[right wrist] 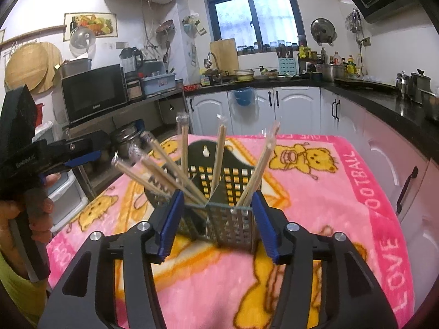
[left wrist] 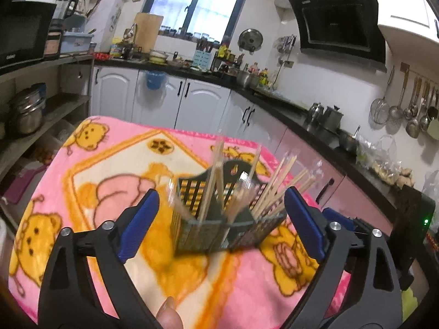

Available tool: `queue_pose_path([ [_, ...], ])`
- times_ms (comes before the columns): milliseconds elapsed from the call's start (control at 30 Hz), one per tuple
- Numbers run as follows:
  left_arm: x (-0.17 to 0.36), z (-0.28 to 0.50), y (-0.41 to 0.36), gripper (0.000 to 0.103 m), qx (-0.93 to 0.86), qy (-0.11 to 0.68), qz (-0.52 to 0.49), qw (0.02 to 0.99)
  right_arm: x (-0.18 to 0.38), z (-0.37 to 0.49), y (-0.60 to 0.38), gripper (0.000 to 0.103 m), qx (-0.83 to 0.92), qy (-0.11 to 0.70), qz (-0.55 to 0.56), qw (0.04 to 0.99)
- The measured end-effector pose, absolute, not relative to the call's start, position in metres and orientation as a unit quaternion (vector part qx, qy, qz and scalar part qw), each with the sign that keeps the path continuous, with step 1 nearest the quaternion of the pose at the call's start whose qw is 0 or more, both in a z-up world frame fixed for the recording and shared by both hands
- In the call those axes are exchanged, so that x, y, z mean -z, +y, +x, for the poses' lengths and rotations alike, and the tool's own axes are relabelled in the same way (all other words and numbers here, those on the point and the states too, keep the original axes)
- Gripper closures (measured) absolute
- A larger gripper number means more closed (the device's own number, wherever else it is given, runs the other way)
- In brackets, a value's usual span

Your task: Organize utensils

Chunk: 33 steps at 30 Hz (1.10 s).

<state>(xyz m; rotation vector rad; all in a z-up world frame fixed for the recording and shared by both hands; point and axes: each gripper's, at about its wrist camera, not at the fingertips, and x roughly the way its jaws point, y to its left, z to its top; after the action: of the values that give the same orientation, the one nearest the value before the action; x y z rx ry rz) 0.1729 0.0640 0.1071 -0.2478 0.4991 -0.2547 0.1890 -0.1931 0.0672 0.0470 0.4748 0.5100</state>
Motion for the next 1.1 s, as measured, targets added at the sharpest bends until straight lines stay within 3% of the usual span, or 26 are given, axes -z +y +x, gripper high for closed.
queue_pose_path([
  [167,-0.086,0.163,0.064,0.011,0.123,0.264,-0.112,0.95,-0.052,0.178,-0.194,0.039,-0.245,0.245,0.014,0.938],
  [767,-0.017,0.124,0.044,0.011,0.048,0.28,-0.06,0.957,-0.002,0.155,-0.202,0.025,-0.206,0.297,0.019,0.932],
  [1100,-0.013,0.102,0.028,0.011,0.051,0.246,-0.053,0.967,0.005,0.128,-0.213,0.019,-0.15,0.24,-0.006,0.959],
])
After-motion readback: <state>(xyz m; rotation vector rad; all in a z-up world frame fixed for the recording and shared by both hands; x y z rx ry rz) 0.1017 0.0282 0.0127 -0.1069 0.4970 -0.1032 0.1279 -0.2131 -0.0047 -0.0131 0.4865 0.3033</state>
